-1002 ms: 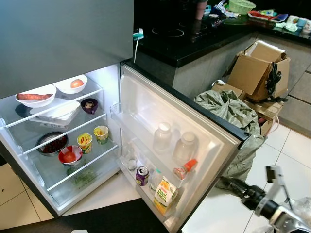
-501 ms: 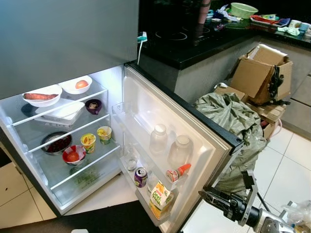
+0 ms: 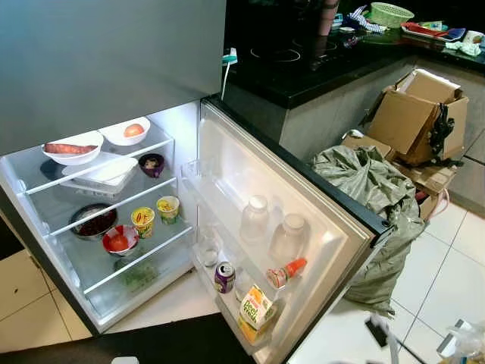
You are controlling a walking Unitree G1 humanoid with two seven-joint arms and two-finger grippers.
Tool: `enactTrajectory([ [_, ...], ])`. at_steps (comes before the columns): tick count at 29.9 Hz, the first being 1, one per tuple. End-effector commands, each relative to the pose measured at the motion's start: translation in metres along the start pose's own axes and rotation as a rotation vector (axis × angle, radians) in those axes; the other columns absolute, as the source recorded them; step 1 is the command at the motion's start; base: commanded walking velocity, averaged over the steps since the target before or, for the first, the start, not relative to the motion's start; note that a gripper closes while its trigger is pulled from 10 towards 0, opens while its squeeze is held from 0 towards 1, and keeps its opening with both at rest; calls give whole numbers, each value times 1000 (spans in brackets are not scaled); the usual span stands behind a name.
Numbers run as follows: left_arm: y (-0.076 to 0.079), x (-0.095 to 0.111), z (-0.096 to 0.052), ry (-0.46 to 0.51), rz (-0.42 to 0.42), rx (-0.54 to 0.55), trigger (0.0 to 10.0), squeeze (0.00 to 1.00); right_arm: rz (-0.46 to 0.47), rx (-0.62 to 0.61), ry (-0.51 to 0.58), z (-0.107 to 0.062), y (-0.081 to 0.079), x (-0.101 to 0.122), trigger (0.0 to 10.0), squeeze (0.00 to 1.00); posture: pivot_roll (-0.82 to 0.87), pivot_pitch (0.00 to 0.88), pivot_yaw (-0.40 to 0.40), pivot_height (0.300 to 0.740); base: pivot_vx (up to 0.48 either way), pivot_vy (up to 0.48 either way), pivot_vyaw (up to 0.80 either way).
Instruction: Restocking fridge
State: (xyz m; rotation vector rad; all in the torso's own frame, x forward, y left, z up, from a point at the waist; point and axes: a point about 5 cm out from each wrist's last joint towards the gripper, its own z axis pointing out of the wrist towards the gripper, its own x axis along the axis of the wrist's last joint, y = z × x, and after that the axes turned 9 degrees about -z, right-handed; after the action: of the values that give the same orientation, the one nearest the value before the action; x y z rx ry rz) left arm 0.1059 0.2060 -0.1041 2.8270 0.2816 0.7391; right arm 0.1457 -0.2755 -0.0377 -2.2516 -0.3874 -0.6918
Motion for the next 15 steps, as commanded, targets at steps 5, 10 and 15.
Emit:
enactTrajectory([
  [5,3,-14,-1,-54,0,-10,10000,0,-44,-551,5,-22,32,5,10000,0,-75,21,-65,740,0,0,0],
  [10,3,-14,-1,-56,5,-11,10000,0,-2,-648,174,-17,38,31,10000,0,-75,19,-63,740,0,0,0],
  [15,3,-14,-1,-63,15,-18,10000,0,-23,-644,147,-2,35,32,10000,0,-72,18,-62,740,0,-187,0],
])
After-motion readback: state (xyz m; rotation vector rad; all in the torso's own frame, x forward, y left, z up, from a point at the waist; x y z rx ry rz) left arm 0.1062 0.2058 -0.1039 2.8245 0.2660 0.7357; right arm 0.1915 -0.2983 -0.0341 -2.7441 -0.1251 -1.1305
